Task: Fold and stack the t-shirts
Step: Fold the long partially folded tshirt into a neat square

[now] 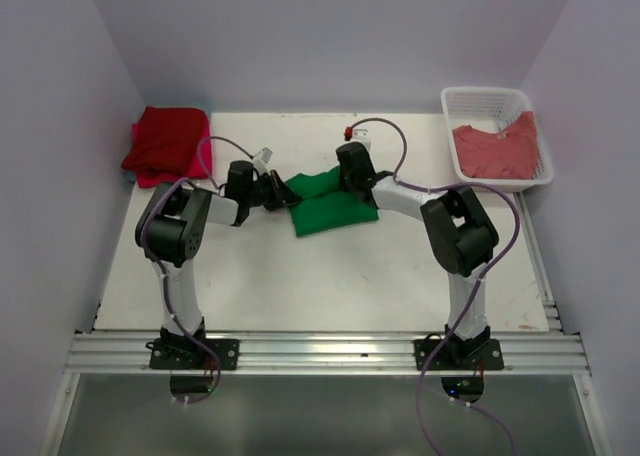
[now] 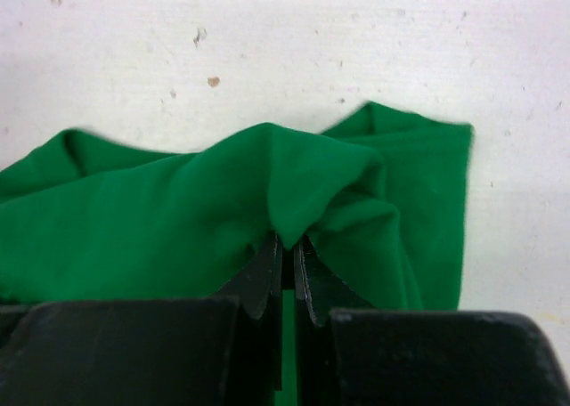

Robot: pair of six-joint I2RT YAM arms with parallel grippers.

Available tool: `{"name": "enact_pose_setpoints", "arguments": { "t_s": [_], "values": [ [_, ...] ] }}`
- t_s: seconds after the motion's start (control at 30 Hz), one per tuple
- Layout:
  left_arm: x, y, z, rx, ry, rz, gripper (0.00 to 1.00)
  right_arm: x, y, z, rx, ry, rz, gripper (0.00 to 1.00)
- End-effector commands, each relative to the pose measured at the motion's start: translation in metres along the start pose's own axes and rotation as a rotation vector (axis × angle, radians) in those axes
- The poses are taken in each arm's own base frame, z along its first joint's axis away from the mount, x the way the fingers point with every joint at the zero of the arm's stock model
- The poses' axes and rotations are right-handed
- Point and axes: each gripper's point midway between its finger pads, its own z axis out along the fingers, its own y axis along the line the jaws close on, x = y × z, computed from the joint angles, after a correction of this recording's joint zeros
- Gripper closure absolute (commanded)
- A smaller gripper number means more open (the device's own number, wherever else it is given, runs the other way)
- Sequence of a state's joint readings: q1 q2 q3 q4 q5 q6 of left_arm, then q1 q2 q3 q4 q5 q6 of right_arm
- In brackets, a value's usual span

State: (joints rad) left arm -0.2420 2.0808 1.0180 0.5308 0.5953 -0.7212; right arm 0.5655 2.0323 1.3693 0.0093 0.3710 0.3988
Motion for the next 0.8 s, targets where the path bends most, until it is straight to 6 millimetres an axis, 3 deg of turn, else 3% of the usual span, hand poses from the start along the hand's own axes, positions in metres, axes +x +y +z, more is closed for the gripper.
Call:
{"name": "enact_pose_setpoints", "arguments": {
  "t_s": [0.0, 0.13, 0.37, 0.47, 0.53, 0.6, 0.63, 0.67, 0.7, 0.73, 0.77],
  "values": [
    [0.032, 0.005, -0.031, -0.074, 0.021, 0.012, 1.00, -0.026, 0.002, -0.024, -0.023, -0.069, 0.024, 1.00],
    [0.027, -0.014, -0.053, -0.070, -0.004, 0.046, 1.00, -0.025, -0.006, -0.035, -0.015, -0.080, 0.013, 1.00],
    [-0.036, -0.075, -0.066, 0.001, -0.108, 0.161, 1.00, -0.054, -0.007, -0.061, -0.041, -0.156, 0.007, 1.00],
    [-0.060, -0.088, -0.064, 0.005, -0.151, 0.187, 1.00, -0.069, -0.004, -0.066, -0.048, -0.187, 0.005, 1.00],
    [-0.070, -0.089, -0.058, 0.006, -0.166, 0.207, 1.00, -0.080, 0.000, -0.062, -0.052, -0.198, 0.004, 1.00],
    [-0.084, -0.078, -0.041, -0.021, -0.169, 0.213, 1.00, -0.081, 0.001, -0.054, -0.037, -0.191, -0.008, 1.00],
    [-0.101, -0.086, -0.035, 0.007, -0.190, 0.235, 0.98, -0.085, 0.005, -0.045, -0.028, -0.192, -0.005, 1.00],
    [-0.100, -0.064, -0.018, -0.013, -0.166, 0.212, 0.96, -0.088, 0.003, -0.040, -0.006, -0.198, 0.006, 1.00],
    [-0.104, -0.054, -0.009, -0.024, -0.158, 0.191, 0.95, -0.088, 0.003, -0.035, 0.011, -0.195, 0.013, 1.00],
    [-0.120, -0.063, -0.001, 0.029, -0.172, 0.205, 0.91, -0.088, 0.005, -0.023, 0.027, -0.191, 0.018, 1.00],
    [-0.115, -0.034, 0.014, 0.008, -0.151, 0.145, 0.83, -0.089, 0.005, -0.019, 0.043, -0.193, 0.036, 1.00]
  ]
}}
